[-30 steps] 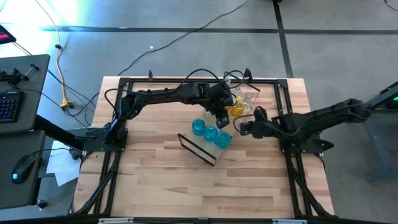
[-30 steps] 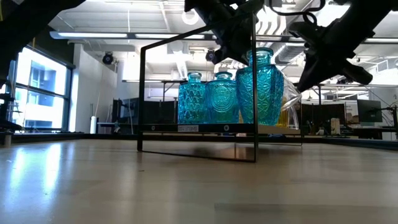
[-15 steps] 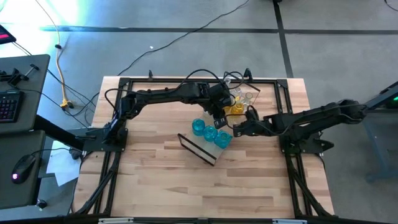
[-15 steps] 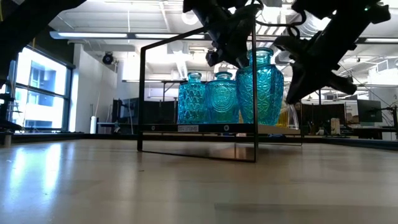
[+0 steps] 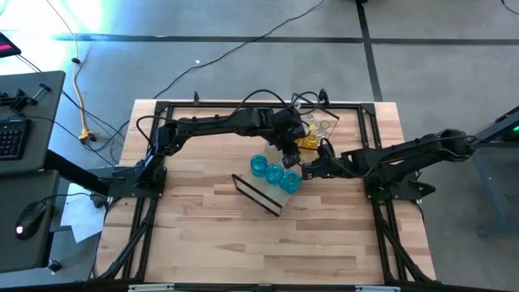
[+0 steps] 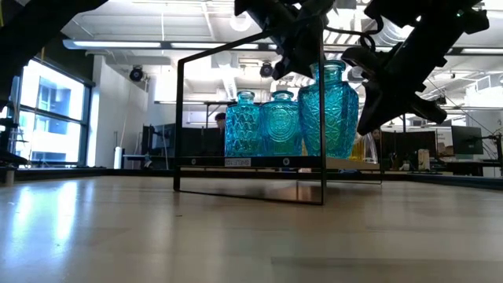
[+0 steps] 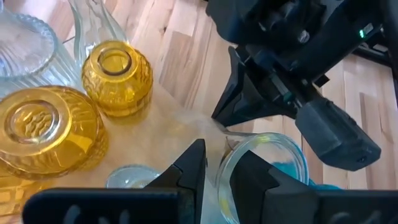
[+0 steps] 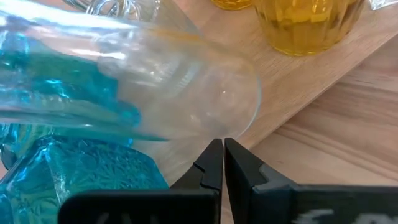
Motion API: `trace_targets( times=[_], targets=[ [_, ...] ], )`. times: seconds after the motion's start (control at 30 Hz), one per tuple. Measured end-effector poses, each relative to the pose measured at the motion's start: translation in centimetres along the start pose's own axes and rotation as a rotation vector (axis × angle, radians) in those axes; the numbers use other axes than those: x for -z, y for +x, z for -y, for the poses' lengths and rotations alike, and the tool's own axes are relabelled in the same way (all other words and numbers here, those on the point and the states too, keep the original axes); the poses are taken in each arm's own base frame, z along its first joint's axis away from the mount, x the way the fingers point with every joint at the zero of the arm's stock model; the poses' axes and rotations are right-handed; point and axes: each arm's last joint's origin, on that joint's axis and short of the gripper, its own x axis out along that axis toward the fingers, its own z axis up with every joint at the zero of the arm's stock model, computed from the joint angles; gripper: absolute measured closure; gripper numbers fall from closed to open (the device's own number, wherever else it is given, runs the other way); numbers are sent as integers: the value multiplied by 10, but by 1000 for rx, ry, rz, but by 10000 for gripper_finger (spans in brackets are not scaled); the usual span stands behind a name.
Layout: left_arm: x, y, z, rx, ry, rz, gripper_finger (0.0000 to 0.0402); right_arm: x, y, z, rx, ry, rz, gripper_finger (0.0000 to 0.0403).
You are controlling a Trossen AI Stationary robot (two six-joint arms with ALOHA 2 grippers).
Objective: Sort vases onto shelf
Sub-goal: Put the transparent vase on the shelf and align with the other transparent vase
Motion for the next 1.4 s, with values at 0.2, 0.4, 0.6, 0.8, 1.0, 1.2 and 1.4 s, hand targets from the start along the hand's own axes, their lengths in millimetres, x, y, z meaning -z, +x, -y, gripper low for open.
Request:
trace_targets(
  times=[0.2,0.4,0.6,0.8,1.0,1.2,1.4],
  targets=[
    [-1,0,0,-3,-6,6,351,0,0,-1,-6,0,-1,403],
    [-1,0,0,-4,-9,4,350,0,0,-2,-25,-5,0,403],
    [-2,0,0,-3,1,21,350,0,0,-2,-26,-8,1,403],
    [-3,1,0,3,-4,35,350,0,0,-3,-27,-10,0,403],
    [-1,9,-1,36,-21,19,350,0,0,-2,-28,-13,-18,403],
    [0,11,-1,37,-34,7,350,1,0,-2,-30,-13,-19,403],
    [3,10,-7,53,-68,-38,350,0,0,-3,-31,-15,-16,403]
  ],
)
